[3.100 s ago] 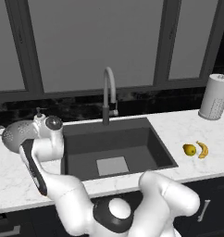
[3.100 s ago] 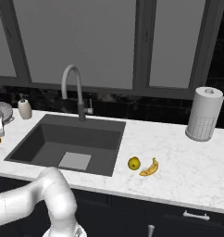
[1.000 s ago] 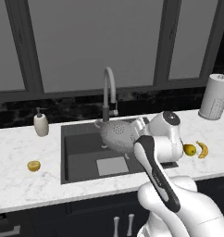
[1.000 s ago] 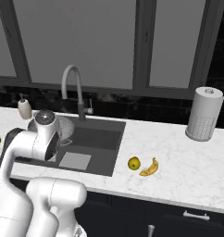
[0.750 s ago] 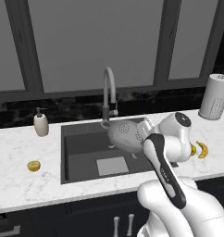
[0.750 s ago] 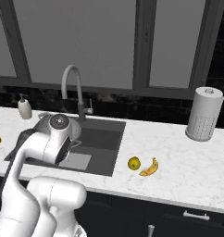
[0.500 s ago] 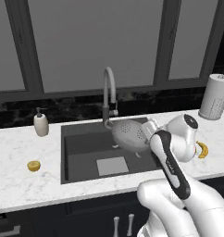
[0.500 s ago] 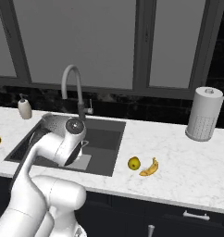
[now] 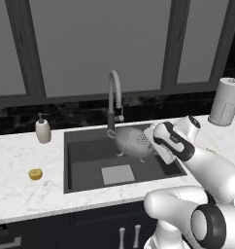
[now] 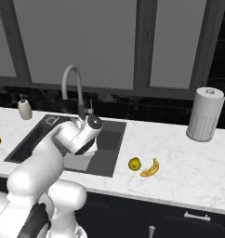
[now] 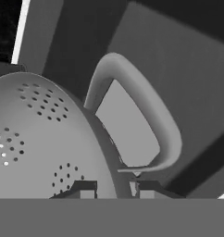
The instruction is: Put the colander in the sink, put the kiwi, pear, banana in the colander, and turn on the sink faucet and pour water over the colander.
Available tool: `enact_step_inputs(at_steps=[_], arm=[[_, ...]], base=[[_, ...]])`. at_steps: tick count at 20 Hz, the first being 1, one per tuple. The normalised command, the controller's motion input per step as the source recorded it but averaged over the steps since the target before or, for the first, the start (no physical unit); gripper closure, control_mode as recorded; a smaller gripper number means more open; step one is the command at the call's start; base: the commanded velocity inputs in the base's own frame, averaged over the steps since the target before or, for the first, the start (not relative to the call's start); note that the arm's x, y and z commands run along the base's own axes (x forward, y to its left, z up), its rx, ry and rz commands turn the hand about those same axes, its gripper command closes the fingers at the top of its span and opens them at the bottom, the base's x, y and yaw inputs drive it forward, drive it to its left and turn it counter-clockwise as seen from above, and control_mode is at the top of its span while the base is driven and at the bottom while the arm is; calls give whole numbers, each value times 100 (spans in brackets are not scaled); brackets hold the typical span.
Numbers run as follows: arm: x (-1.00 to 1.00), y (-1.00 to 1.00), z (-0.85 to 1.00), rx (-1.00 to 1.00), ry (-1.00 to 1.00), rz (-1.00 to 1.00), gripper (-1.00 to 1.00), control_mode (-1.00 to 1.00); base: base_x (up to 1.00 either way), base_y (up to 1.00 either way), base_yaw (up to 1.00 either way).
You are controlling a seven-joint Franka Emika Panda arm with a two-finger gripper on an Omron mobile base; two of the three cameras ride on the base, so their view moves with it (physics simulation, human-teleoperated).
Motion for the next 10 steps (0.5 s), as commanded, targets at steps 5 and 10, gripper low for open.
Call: enact_step_inputs(at_steps=[5, 10], arm=[[38, -6, -35, -3, 6, 18, 100, -100], [27, -10, -39, 0, -5, 17, 100, -100]], base=[[0, 0, 0], [0, 0, 0]])
